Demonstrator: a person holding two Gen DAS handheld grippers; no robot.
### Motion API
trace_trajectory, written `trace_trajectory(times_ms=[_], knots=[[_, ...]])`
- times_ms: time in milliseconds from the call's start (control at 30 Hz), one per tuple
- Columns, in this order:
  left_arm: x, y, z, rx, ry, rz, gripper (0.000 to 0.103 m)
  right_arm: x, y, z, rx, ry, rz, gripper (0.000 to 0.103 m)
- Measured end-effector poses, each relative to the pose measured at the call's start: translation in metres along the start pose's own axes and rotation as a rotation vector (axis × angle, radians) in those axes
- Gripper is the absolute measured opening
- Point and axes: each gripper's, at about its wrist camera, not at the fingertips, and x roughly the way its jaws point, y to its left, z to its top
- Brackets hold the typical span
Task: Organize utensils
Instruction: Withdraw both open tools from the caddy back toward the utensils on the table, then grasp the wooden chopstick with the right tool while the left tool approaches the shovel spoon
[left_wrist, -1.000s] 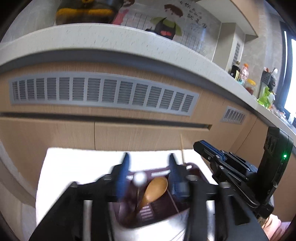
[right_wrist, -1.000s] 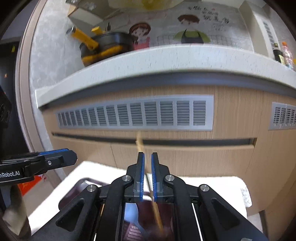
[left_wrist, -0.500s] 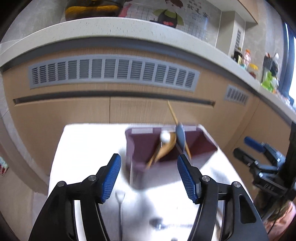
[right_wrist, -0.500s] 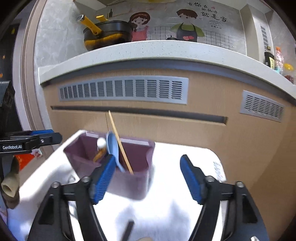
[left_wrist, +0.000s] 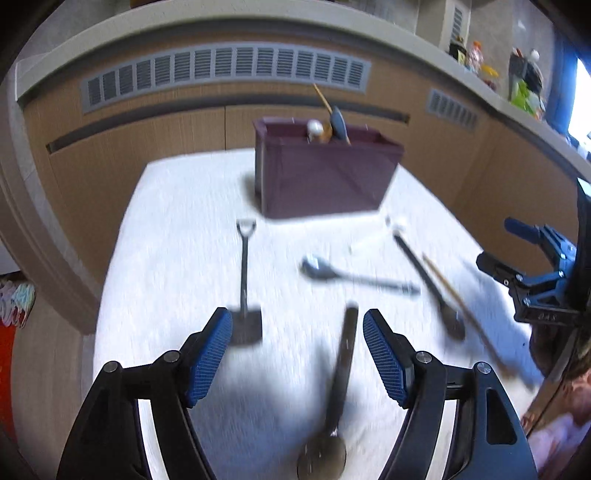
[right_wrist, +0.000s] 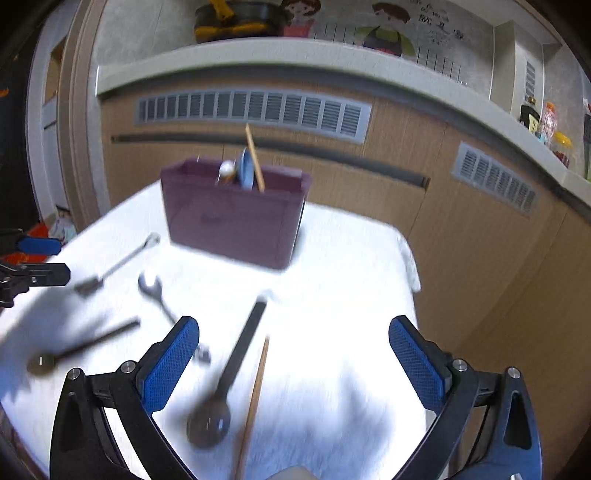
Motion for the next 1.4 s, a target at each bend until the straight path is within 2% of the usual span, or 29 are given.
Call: trace_trajectory(times_ms=[167,300,467,533,633,733,800,833,867,1000,1100,1267,1333,1400], knots=[[0.004,-0.004,-0.012,0.017,0.042,-0.009,0.074,-0.007,0.009,-0.024,-0.032,0.046,-0.014,0.102],[0.014,0.006,-0.010,-0.016,0.075,-0.016,0.075,-0.014,0.009,-0.035,-0.035,0.060,0.016,0.102],[0.029,0.028,-0.005,-0.137,0.073,0.064,0.074,-0.012,0.007,-0.046,-0.015,0.093,0.032,0.102],[0.035,0.030,-0.005,-0.156,0.064,0.102,0.074,-0.010,0.005,-0.050,-0.001,0.098,0.024,0.101],[0.051,0.024,-0.003,-0.128,0.073,0.232,0.069,-0.009,0.002,-0.053,0.018,0.095,0.004,0.101],[0.063,0.023,-0.002,-0.149,0.099,0.218,0.062,-0.008,0.000,-0.053,0.030,0.096,0.002,0.096],[0.067,0.022,-0.001,-0.143,0.084,0.258,0.054,-0.007,-0.001,-0.053,0.027,0.100,0.003,0.095],[0.067,0.024,-0.001,-0.154,0.076,0.259,0.051,-0.007,-0.001,-0.053,0.025,0.100,0.002,0.095],[0.065,0.025,0.000,-0.163,0.066,0.260,0.040,-0.006,-0.001,-0.054,0.026,0.103,0.002,0.095],[0.049,0.027,-0.001,-0.163,-0.001,0.269,0.025,-0.002,-0.002,-0.054,0.035,0.118,0.013,0.092],[0.028,0.026,0.003,-0.156,-0.070,0.265,0.025,0.002,-0.002,-0.051,0.032,0.133,0.017,0.088],[-0.009,0.023,0.013,-0.141,-0.178,0.273,0.025,0.004,-0.002,-0.049,0.030,0.141,0.013,0.088],[-0.014,0.023,0.016,-0.131,-0.179,0.266,0.025,0.004,-0.003,-0.048,0.035,0.141,0.018,0.088],[-0.011,0.025,0.015,-0.139,-0.131,0.226,0.026,0.003,-0.003,-0.048,0.031,0.144,0.017,0.088]])
